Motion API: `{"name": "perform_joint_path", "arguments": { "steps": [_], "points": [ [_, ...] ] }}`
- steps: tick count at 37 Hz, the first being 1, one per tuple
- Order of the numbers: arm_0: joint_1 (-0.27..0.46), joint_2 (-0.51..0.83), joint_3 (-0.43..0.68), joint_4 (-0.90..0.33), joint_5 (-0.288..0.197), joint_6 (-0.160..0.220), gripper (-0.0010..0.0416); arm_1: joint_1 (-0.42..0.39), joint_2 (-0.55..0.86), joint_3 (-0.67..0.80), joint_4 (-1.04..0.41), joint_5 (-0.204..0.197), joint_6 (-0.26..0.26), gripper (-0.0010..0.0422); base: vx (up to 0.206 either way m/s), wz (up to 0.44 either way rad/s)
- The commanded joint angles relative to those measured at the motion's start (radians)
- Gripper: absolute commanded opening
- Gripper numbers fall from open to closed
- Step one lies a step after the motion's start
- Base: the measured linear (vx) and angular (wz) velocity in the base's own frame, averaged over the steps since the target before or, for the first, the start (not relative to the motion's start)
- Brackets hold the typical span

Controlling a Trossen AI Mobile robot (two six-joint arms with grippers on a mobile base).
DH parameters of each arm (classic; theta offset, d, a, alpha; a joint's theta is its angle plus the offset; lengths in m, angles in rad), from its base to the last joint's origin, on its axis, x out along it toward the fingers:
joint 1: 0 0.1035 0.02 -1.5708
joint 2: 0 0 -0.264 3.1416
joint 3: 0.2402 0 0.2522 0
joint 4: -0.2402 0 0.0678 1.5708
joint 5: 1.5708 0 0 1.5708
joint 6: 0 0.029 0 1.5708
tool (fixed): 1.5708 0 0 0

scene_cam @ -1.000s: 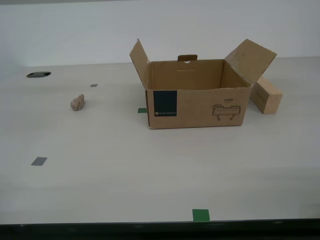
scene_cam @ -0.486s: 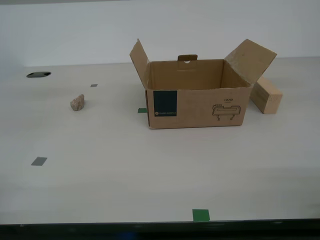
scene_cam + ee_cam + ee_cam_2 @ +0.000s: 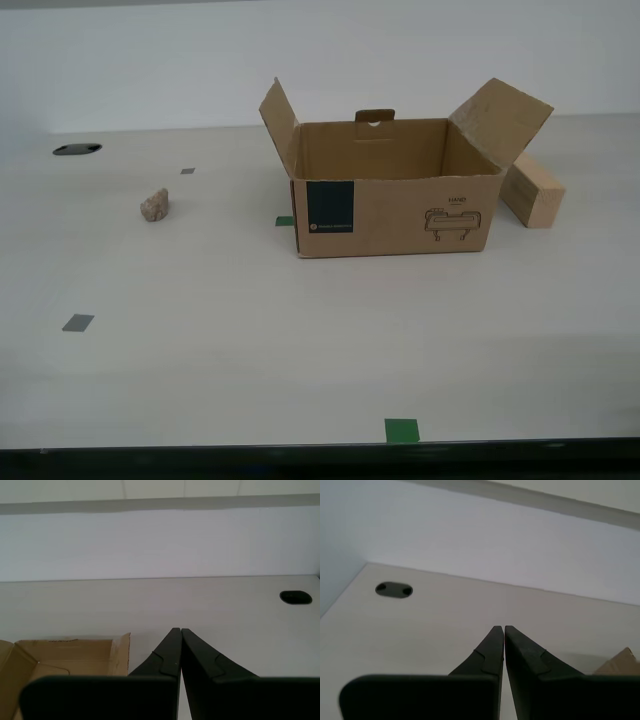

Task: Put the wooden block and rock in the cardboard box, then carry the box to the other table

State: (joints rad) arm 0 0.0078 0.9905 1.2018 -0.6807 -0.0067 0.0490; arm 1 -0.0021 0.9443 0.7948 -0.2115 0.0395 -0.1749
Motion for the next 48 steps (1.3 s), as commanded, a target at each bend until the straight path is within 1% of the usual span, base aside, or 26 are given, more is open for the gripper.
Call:
{"name": "perform_joint_path", "arguments": {
  "steps": [1,7,10,12,17,19,26,31,35,37,40,48],
  "points": [
    [0.000,0.000,-0.005,-0.006,-0.001,0.005,0.0000,0.000,0.000,0.074,-0.121,0.003,-0.029,0.0000,0.000,0.000],
    [0.000,0.002,-0.005,-0.011,-0.001,0.008,0.0000,0.000,0.045,0.216,-0.330,0.003,-0.024,0.0000,0.000,0.000],
    [0.000,0.002,-0.005,-0.011,-0.001,0.019,0.0000,-0.001,0.095,0.294,-0.443,0.007,-0.012,0.0000,0.000,0.000],
    [0.000,0.002,-0.005,-0.011,-0.001,0.032,0.0000,-0.001,0.128,0.344,-0.514,0.029,-0.007,0.0000,0.000,0.000],
    [0.000,0.002,-0.005,-0.014,-0.001,0.048,0.0000,-0.006,0.211,0.452,-0.613,0.118,0.006,0.0000,0.000,0.000],
    [0.000,0.002,-0.004,-0.018,-0.001,0.056,0.0000,-0.011,0.241,0.484,-0.625,0.134,0.007,0.0000,0.000,0.000],
    [0.000,0.002,-0.004,-0.017,-0.001,0.056,0.0000,-0.045,0.328,0.557,-0.632,0.134,0.010,0.0000,0.000,0.000],
    [0.000,0.002,-0.005,-0.008,-0.001,0.055,0.0000,-0.093,0.384,0.573,-0.658,0.134,0.011,0.0000,0.000,0.000],
    [0.000,0.002,-0.004,-0.005,-0.001,0.055,0.0000,-0.137,0.423,0.571,-0.682,0.134,0.035,0.0000,0.000,0.000],
    [0.000,0.002,-0.005,0.006,-0.001,0.056,0.0000,-0.151,0.439,0.571,-0.692,0.134,0.038,0.0000,0.000,0.000],
    [0.000,0.002,-0.005,0.007,-0.001,0.056,0.0000,-0.158,0.459,0.571,-0.696,0.134,0.037,0.0000,0.000,0.000],
    [0.000,0.002,-0.005,0.004,-0.001,0.056,0.0000,-0.156,0.457,0.577,-0.699,0.133,0.037,0.0000,0.000,0.000]
  ]
}}
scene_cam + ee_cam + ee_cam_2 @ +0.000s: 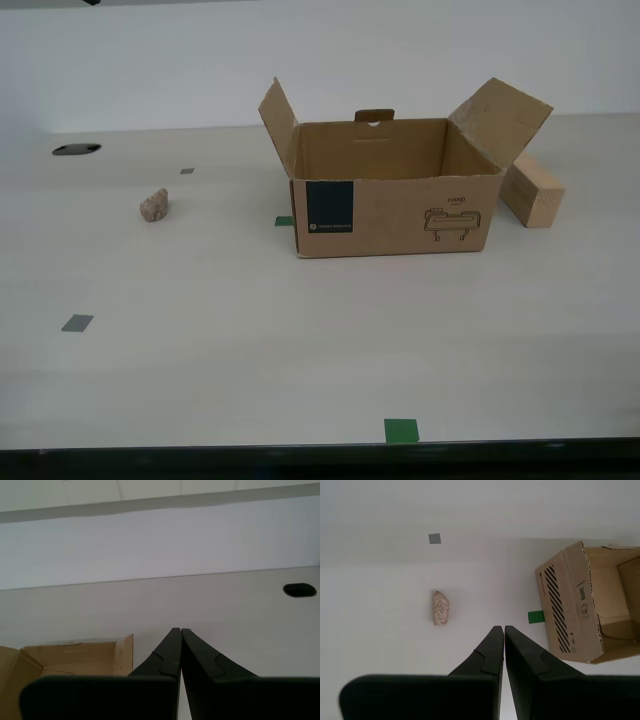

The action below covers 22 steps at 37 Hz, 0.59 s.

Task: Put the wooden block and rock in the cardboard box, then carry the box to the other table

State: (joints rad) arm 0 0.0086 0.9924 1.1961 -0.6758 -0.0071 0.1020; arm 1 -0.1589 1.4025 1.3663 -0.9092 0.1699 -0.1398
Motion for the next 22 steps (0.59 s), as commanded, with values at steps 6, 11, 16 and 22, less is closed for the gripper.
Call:
{"name": "perform_joint_path", "arguments": {
  "steps": [6,11,16,22],
  "points": [
    [0.000,0.000,0.001,-0.002,0.000,0.003,0.0000,-0.001,-0.001,0.010,0.005,0.002,0.002,0.0000,0.000,0.000],
    [0.000,0.000,0.001,-0.011,0.000,0.003,0.0000,-0.001,-0.001,0.010,0.006,0.002,0.002,0.0000,0.000,0.000],
    [0.000,0.000,0.000,-0.014,0.000,0.003,0.0000,-0.001,-0.001,0.010,0.018,0.002,0.003,0.0000,0.000,0.000],
    [0.000,0.000,0.001,-0.014,0.000,0.002,0.0003,-0.001,-0.001,0.010,0.023,0.002,0.002,0.0000,0.000,0.000]
  ]
}}
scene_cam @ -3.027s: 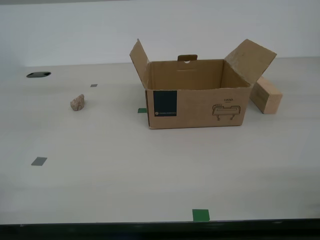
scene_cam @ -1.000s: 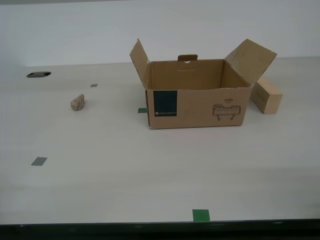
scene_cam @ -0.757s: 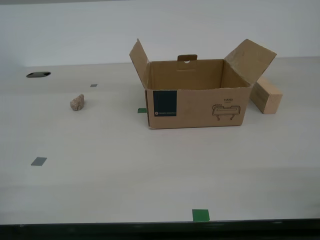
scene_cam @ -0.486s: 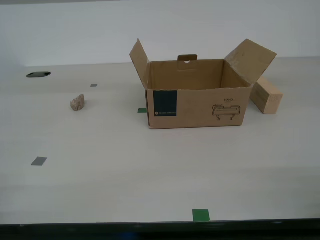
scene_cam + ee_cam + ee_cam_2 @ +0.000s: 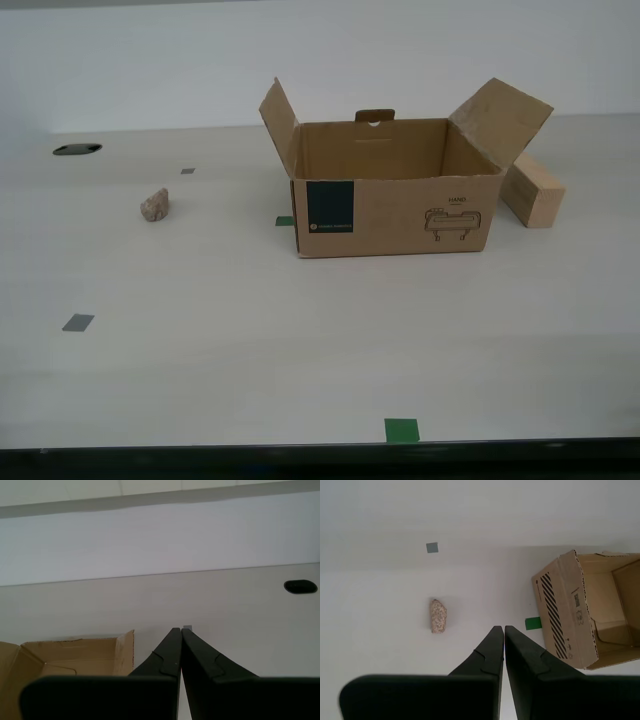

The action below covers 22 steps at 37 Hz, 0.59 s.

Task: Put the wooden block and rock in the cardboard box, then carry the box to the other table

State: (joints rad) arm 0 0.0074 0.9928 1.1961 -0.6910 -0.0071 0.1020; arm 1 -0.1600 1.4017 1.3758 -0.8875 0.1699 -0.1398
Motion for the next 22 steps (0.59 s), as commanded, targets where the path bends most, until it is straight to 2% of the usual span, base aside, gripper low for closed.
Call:
{"name": "perform_joint_path", "arguments": {
  "steps": [1,5,10,22],
  "points": [
    [0.001,0.000,0.001,0.001,0.000,0.002,0.0003,0.000,0.000,0.000,0.001,0.002,0.002,0.0000,0.000,0.000],
    [0.001,0.000,0.001,0.002,0.000,-0.004,0.0007,0.000,0.000,0.000,0.002,-0.006,0.002,0.0000,0.000,0.000],
    [0.001,0.000,0.001,0.002,0.002,-0.005,0.0036,0.000,0.000,0.000,0.000,-0.006,0.002,0.0014,0.000,0.000],
    [0.001,0.000,0.001,0.003,0.005,-0.005,0.0167,0.000,0.000,0.000,0.002,-0.006,-0.002,0.0127,0.000,0.000]
  ]
}}
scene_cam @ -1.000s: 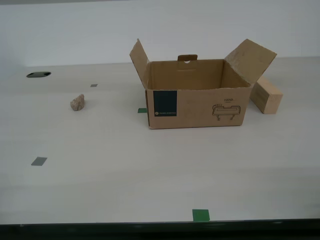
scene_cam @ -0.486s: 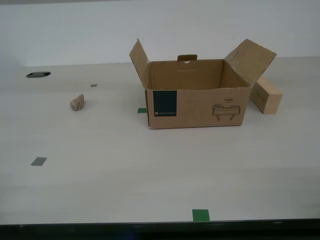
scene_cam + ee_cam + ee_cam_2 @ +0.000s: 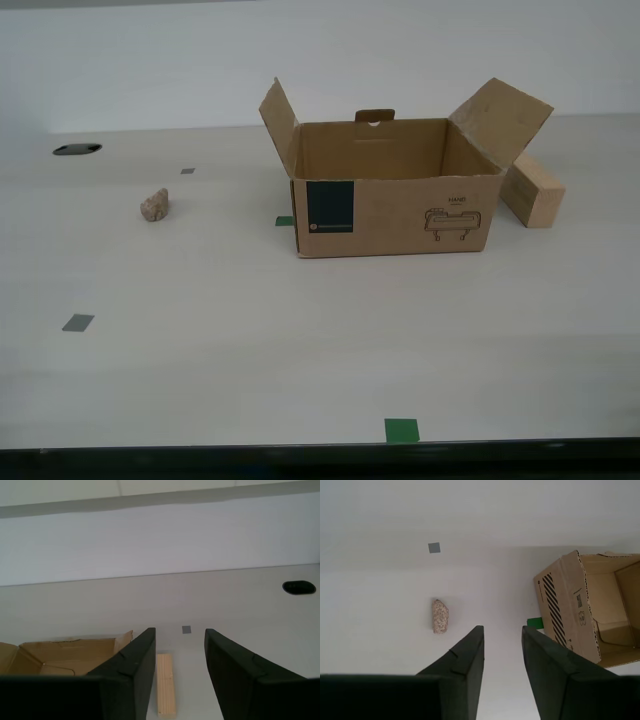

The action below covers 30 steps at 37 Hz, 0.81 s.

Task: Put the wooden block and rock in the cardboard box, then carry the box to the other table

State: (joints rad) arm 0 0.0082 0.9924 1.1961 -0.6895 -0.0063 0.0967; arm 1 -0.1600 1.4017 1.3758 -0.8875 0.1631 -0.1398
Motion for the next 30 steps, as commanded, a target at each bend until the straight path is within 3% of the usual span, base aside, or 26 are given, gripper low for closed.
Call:
{"name": "perform_joint_path", "arguments": {
  "steps": [1,8,18,30],
  "points": [
    [0.000,0.000,0.001,0.001,0.005,0.000,0.0179,0.000,0.000,0.000,0.003,0.000,-0.005,0.0138,0.000,0.000],
    [0.000,0.000,0.002,-0.001,0.004,0.000,0.0280,0.000,0.000,0.000,0.032,0.002,-0.086,0.0210,0.000,0.000],
    [0.000,0.000,0.002,-0.010,0.004,0.008,0.0396,0.000,0.000,0.000,0.059,0.002,-0.088,0.0295,0.000,0.000],
    [0.000,0.000,0.092,-0.079,0.004,0.007,0.0390,0.000,0.000,0.000,0.063,0.002,-0.076,0.0364,0.000,0.000]
  ]
}}
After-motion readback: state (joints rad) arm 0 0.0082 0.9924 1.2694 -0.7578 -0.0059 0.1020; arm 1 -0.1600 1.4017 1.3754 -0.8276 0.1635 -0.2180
